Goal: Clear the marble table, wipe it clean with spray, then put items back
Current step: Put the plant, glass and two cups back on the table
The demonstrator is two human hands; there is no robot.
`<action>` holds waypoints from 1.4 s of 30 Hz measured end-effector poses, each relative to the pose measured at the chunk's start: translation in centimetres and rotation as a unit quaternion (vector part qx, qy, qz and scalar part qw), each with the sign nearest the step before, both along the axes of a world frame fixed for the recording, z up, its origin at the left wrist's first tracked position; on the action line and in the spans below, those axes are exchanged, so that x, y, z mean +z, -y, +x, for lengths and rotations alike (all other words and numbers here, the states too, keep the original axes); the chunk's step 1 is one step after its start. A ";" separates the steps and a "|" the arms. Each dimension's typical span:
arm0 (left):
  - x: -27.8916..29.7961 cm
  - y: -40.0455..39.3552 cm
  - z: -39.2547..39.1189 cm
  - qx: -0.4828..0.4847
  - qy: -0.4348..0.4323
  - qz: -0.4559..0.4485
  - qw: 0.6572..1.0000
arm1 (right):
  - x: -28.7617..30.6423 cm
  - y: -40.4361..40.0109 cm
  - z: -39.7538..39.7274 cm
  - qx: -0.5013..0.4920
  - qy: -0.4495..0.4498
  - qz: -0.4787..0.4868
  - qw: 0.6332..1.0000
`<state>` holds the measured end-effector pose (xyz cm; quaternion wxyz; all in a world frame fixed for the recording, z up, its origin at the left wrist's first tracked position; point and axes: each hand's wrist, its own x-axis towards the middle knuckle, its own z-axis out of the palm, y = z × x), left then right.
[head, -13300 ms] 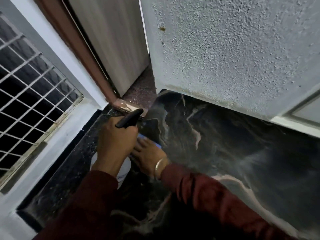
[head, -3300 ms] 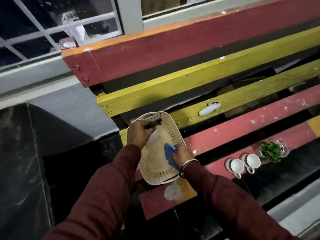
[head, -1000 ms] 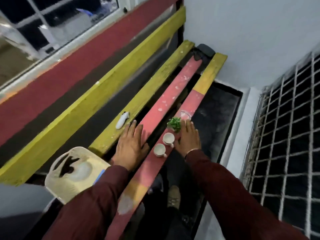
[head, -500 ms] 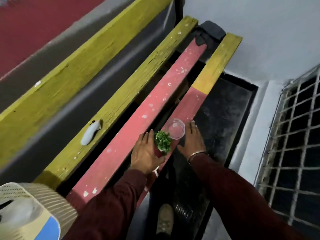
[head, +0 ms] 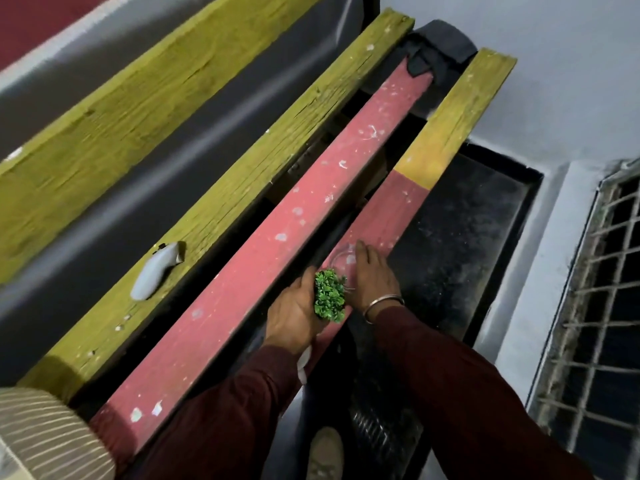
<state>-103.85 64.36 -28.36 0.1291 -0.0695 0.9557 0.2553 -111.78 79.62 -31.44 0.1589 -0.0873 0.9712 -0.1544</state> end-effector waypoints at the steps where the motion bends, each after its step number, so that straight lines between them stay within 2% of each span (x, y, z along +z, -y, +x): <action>1: -0.1 0.1 0.0 0.006 -0.009 0.010 1.000 | -0.1 0.2 0.0 -0.007 -0.002 -0.014 1.000; 5: -0.1 0.0 0.0 0.031 -0.028 0.043 0.998 | -0.1 0.3 0.3 -0.045 0.002 -0.059 0.997; 8: 1.3 0.7 0.0 0.068 -0.063 0.113 0.989 | 1.2 0.4 0.6 -0.073 -0.003 -0.083 0.994; 14: 9.4 4.7 1.1 0.166 -0.110 0.214 0.956 | 8.1 2.9 1.2 -0.102 -0.016 -0.114 0.988; 20: 18.9 10.8 6.4 0.164 -0.149 0.167 0.961 | 17.1 8.2 5.2 -0.052 -0.042 -0.157 0.985; 25: 25.8 15.8 14.6 0.210 -0.183 0.091 0.956 | 24.3 13.8 11.7 -0.003 -0.090 -0.161 0.983; 33: 34.4 21.8 30.8 0.291 -0.230 0.070 0.926 | 35.2 21.6 24.8 0.067 -0.093 -0.173 0.978; 36: 37.8 24.5 39.0 0.324 -0.257 0.051 0.909 | 39.0 24.8 31.8 0.102 -0.112 -0.181 0.972; 42: 42.6 28.6 52.6 0.362 -0.290 0.027 0.886 | 43.6 29.9 43.7 0.164 -0.139 -0.199 0.956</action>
